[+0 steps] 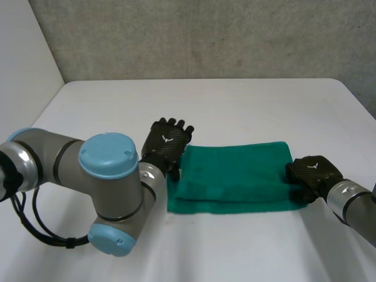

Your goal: Fold the towel.

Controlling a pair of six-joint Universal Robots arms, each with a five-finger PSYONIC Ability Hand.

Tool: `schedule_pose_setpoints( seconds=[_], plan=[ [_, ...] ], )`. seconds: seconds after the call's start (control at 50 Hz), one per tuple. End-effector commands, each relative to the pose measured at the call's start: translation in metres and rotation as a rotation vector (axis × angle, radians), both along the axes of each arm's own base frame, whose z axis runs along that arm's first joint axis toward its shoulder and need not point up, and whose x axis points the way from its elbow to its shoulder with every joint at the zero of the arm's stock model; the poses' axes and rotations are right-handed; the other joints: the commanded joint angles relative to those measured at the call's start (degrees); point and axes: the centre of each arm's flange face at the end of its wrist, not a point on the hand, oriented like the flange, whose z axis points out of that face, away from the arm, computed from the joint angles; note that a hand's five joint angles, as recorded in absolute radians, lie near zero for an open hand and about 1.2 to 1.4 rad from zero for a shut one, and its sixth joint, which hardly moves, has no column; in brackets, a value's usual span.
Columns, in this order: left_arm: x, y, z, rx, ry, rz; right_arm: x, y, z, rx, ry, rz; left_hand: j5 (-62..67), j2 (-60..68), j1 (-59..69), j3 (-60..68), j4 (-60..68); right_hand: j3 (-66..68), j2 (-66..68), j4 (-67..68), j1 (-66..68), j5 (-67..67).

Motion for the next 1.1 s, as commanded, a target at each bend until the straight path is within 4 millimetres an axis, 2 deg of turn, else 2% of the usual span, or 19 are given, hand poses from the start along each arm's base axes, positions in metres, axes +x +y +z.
schedule_pose_setpoints(
  seconds=[0.02,0.14,0.22,0.24,0.3,0.32,0.36,0.4,0.48,0.54,0.58,0.6,0.64,0.66,0.78,0.88,1.0,1.06,1.1],
  plan=[
    [0.016,0.011,0.007,0.031,-0.022,0.017,0.000,-0.006,-0.002,-0.013,0.016,0.009,-1.33,-0.10,-0.44,-0.69,-0.25,12.68,13.06,12.29,26.36,15.08],
    [0.033,0.012,0.016,0.033,-0.019,0.050,0.008,-0.014,0.020,-0.103,0.015,0.023,-1.49,-0.27,-0.61,-0.85,-0.41,12.68,13.06,12.29,26.36,15.08],
    [0.041,0.014,0.021,0.029,-0.016,0.066,0.046,-0.004,0.048,-0.206,0.001,0.127,-1.49,-0.27,-0.61,-0.85,-0.41,12.68,13.06,12.29,26.36,15.08],
    [0.044,0.014,0.023,0.026,-0.013,0.071,0.066,0.006,0.057,-0.239,-0.011,0.192,-1.49,-0.27,-0.61,-0.86,-0.42,12.68,13.06,12.29,26.36,15.08],
    [0.049,0.015,0.026,0.023,-0.011,0.083,0.095,0.024,0.066,-0.272,-0.031,0.295,-1.49,-0.27,-0.61,-0.86,-0.42,12.68,13.06,12.29,26.36,15.08],
    [0.053,0.014,0.028,0.019,-0.011,0.103,0.114,0.038,0.070,-0.296,-0.047,0.363,-1.49,-0.27,-0.61,-0.86,-0.42,12.68,13.06,12.29,26.36,15.08],
    [0.057,0.013,0.031,0.011,-0.009,0.129,0.132,0.055,0.074,-0.315,-0.062,0.433,-1.49,-0.27,-0.61,-0.86,-0.42,12.68,13.06,12.29,26.36,15.08],
    [0.064,0.011,0.035,0.002,-0.008,0.170,0.147,0.070,0.070,-0.313,-0.067,0.501,-1.66,-0.44,-0.78,-1.02,-0.58,12.68,13.06,12.29,26.36,15.08],
    [0.069,0.008,0.038,-0.007,-0.001,0.210,0.183,0.105,0.032,-0.243,-0.042,0.690,-2.17,-0.94,-1.28,-1.53,-1.09,12.68,13.06,12.29,26.36,15.08],
    [0.069,0.006,0.040,-0.009,0.008,0.214,0.191,0.109,0.012,-0.216,0.001,0.714,-2.17,-0.94,-1.28,-1.53,-1.09,12.68,13.06,12.29,26.36,15.08],
    [0.069,0.007,0.040,-0.006,0.014,0.212,0.190,0.105,0.010,-0.208,0.018,0.690,-2.17,-0.94,-1.28,-1.53,-1.09,-13.19,-12.81,-13.58,0.49,-10.79],
    [0.069,0.007,0.040,-0.006,0.014,0.212,0.190,0.105,0.010,-0.207,0.018,0.690,-2.17,-0.94,-1.28,-1.53,-1.09,-13.33,-12.95,-13.72,0.35,-10.93],
    [0.065,0.008,0.042,-0.007,0.028,0.202,0.186,0.099,0.012,-0.208,0.045,0.628,-2.17,-0.94,-1.28,-1.53,-1.09,-52.12,-51.74,-52.51,-38.45,-49.72],
    [0.065,0.007,0.043,-0.008,0.035,0.202,0.183,0.095,0.015,-0.211,0.051,0.581,-2.00,-0.78,-1.11,-1.36,-0.92,-57.32,-56.94,-57.71,-43.64,-54.92],
    [0.050,0.002,0.051,-0.017,0.102,0.182,0.157,0.067,0.070,-0.246,-0.184,0.372,-1.33,-0.10,-0.44,-0.69,-0.25,-57.32,-56.94,-57.71,-43.64,-54.92],
    [0.027,0.010,0.057,-0.017,0.160,0.123,0.137,0.054,0.084,-0.155,-0.394,0.274,-0.99,0.23,-0.10,-0.35,0.09,-57.32,-56.94,-57.71,-43.64,-54.92],
    [-0.003,0.019,0.048,0.042,0.217,0.008,0.117,0.037,0.075,-0.065,-0.431,0.189,-0.65,0.57,0.23,-0.02,0.42,-57.32,-56.94,-57.71,-43.64,-54.92],
    [-0.014,0.022,0.030,0.103,0.209,-0.030,0.107,0.029,0.070,-0.022,-0.413,0.149,0.69,1.91,1.57,1.33,1.77,-57.32,-56.94,-57.71,-43.64,-54.92],
    [-0.018,0.023,0.013,0.152,0.178,-0.028,0.104,0.025,0.055,0.041,-0.390,0.130,1.03,2.25,1.91,1.67,2.11,-57.32,-56.94,-57.71,-43.64,-54.92]
  ],
)
